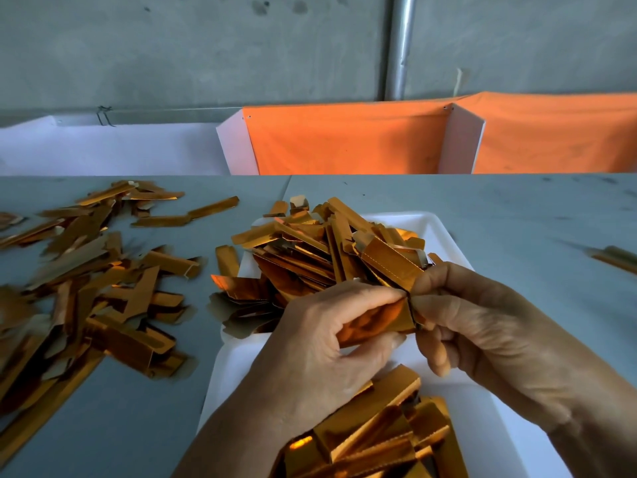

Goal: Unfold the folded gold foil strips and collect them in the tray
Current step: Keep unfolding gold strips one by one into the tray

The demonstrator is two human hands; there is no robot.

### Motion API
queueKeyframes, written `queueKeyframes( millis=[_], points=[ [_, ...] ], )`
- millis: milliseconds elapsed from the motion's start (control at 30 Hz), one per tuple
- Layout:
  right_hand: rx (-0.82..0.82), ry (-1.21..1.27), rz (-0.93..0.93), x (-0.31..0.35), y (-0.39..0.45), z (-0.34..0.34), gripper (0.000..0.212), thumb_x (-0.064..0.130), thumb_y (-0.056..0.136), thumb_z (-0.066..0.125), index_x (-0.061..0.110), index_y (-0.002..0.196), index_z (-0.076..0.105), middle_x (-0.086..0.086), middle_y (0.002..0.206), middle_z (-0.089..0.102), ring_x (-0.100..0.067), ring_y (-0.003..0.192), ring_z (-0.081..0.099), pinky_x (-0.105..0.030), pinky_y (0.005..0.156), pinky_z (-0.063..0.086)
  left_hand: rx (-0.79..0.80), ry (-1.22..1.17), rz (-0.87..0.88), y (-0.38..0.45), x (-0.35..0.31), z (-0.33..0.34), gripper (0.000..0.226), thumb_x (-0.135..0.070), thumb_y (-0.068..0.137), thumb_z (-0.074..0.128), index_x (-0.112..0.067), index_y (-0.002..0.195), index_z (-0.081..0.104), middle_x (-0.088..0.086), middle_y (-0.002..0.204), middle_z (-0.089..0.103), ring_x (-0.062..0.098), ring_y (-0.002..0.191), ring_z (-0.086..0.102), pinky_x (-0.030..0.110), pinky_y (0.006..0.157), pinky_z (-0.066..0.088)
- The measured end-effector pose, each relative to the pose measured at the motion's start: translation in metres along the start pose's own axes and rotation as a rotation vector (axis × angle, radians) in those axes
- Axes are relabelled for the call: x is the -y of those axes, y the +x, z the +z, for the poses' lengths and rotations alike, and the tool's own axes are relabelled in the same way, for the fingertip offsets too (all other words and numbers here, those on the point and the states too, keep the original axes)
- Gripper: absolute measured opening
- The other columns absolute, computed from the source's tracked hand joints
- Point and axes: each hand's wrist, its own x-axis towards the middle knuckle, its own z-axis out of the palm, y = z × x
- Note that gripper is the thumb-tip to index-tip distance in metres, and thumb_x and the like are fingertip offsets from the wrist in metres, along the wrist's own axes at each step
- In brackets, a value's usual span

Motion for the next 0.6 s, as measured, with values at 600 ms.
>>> queueKeyframes(
  millis=[600],
  points=[
    [0.039,-0.079,-0.06,0.003,-0.003,-0.01,0.008,0.016,0.076,0.074,0.015,0.075,0.066,-0.003,0.058,0.054,-0.014,0.043,0.048,-0.018,0.044,0.042,0.011,0.194,0.161,0.003,-0.003,0.006,0.043,-0.031,0.091,0.053,-0.018,0.132,0.055,-0.006,0.117,0.06,0.005,0.11,0.056,0.022,0.086,0.05]
  ],
)
